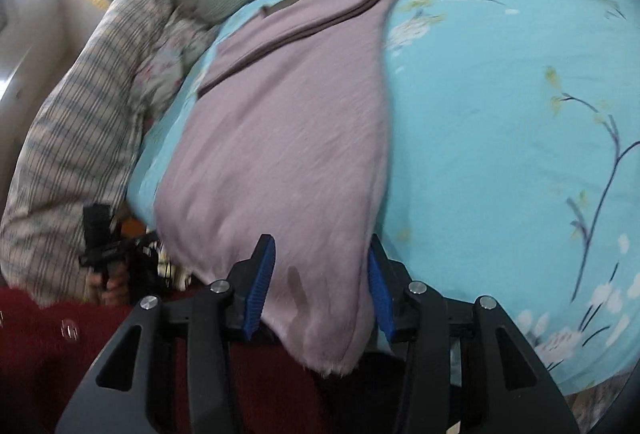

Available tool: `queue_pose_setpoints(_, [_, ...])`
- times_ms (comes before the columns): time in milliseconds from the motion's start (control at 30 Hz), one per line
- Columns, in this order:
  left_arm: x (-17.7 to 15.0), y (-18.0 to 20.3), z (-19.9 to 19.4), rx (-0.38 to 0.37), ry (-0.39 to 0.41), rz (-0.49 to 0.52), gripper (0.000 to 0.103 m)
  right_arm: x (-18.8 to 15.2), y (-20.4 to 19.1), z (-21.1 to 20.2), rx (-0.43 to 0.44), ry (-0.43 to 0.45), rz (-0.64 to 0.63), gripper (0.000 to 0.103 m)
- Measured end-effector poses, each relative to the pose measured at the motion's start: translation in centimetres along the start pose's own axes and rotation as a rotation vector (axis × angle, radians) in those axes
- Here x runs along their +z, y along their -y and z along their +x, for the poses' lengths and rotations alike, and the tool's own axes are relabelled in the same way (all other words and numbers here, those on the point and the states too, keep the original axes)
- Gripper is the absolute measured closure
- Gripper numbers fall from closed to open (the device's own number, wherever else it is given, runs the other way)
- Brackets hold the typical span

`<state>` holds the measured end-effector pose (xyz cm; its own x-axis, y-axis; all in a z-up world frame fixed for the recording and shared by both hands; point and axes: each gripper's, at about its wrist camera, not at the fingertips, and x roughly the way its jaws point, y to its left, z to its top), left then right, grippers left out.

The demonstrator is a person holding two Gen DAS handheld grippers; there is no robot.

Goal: Fold small clothes

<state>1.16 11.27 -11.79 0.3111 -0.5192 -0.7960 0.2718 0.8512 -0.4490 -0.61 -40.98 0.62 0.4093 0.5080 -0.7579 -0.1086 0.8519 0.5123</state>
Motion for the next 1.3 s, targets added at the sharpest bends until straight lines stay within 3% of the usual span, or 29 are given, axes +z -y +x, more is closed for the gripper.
queue_pose_setpoints(233, [-1.0, -0.6, 1.1, -0.057, -0.033, 0.046, 0.048, -0.6, 0.6, 0.2, 0.060, -0.005, 0.007, 0.064])
queue_pose_setpoints(300, [-1.1, -0.9, 1.1, -0.063, -0.035, 0.063, 0.055, -0.6, 0.9, 0.3, 0.074, -0.006, 0.018, 0.066])
queue_pose_setpoints(467, [-1.7, -1.4, 1.7, -0.073, -0.088, 0.081, 0.086, -0.5, 0.7, 0.3, 0.084, -0.021, 0.010, 0.068])
queue_pose_setpoints(533, [-1.8, -1.1, 2.0, -0.068, -0.097, 0.095, 0.088, -0.7, 0.7, 0.3, 0.089, -0.021, 0.006, 0.073])
queue_pose_setpoints(567, [-1.8, -0.9, 2.0, -0.062, -0.089, 0.104, 0.090, -0.6, 0.8, 0.5, 0.081, -0.023, 0.011, 0.087])
queue_pose_setpoints(600, [-1.8, -1.0, 1.9, -0.061, -0.084, 0.103, 0.092, -0.5, 0.9, 0.7, 0.075, -0.025, 0.018, 0.094])
queue_pose_setpoints(633, [-1.8, -0.9, 1.9, -0.062, -0.078, 0.097, 0.097, -0.6, 0.8, 0.8, 0.078, -0.021, 0.019, 0.094])
queue_pose_setpoints(700, [-1.8, -0.7, 1.5, -0.075, -0.062, 0.086, 0.098, -0.7, 0.5, 0.1, 0.119, 0.014, 0.011, 0.095])
queue_pose_setpoints(800, [-1.9, -0.1, -0.9, -0.105, -0.006, 0.086, 0.099, -0.7, 0.2, -1.3, 0.195, 0.084, 0.009, 0.095])
queue_pose_setpoints(1033, [-0.6, 2.6, -6.8, -0.175, 0.166, 0.118, 0.100, 0.9, -0.1, -2.8, 0.285, 0.209, 0.046, 0.095])
queue_pose_setpoints(1133, [1.3, 2.4, -9.3, -0.204, 0.263, 0.092, 0.100, 2.7, -0.1, -3.7, 0.295, 0.277, 0.059, 0.095])
queue_pose_setpoints(1300, [4.8, 2.7, -11.3, -0.172, 0.403, 0.104, 0.100, 7.4, -0.4, -4.0, 0.294, 0.353, 0.041, 0.095])
